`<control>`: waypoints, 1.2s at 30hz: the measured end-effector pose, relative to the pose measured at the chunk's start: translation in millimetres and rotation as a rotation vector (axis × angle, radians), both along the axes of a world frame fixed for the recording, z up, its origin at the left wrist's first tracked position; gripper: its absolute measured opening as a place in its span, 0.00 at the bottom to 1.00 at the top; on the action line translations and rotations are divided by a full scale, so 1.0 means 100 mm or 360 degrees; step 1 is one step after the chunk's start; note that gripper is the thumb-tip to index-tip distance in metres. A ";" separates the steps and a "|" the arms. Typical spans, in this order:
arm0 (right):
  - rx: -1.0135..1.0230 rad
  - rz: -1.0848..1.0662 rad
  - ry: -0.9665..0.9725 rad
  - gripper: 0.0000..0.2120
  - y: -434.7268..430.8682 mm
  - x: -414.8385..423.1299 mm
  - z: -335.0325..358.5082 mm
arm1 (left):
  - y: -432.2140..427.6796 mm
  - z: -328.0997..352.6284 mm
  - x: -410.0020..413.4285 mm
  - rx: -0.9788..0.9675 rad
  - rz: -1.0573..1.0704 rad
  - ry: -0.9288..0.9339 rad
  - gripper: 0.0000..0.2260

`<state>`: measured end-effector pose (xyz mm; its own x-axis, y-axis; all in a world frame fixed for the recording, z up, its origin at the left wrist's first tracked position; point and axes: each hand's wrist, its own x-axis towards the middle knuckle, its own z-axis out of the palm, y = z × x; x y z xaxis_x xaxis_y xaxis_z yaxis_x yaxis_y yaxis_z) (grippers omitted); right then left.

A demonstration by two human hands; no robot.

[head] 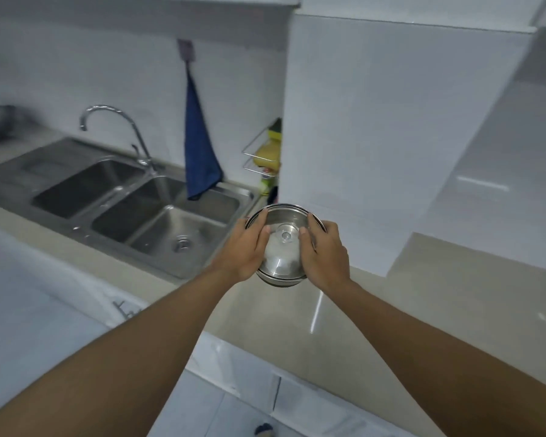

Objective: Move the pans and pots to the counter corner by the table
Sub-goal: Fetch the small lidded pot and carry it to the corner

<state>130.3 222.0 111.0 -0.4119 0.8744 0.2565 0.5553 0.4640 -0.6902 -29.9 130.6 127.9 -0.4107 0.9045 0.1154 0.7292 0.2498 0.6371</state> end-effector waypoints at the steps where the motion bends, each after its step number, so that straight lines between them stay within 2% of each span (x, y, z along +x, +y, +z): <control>1: 0.0013 0.0051 -0.0003 0.19 0.00 -0.19 -0.01 | -0.05 -0.01 -0.16 -0.0004 0.0050 0.0005 0.23; 12: 0.0038 0.0561 -0.0032 0.24 -0.02 -2.24 -0.05 | -0.54 0.07 -1.77 -0.0127 0.0570 -0.0010 0.23; 22: 0.0023 0.0947 -0.0105 0.25 -0.57 -3.83 0.01 | -1.30 0.04 -3.03 -0.0119 0.0901 0.0024 0.24; 36: 0.0023 0.1019 -0.0059 0.25 -1.89 -5.85 0.13 | -2.68 0.23 -4.92 -0.0143 0.1025 0.0063 0.23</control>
<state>-455.1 33.4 124.2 -0.8602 0.4488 0.2419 0.1884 0.7207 -0.6672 -522.3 -137.6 151.2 -0.8708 0.4856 0.0768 0.4381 0.6957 0.5693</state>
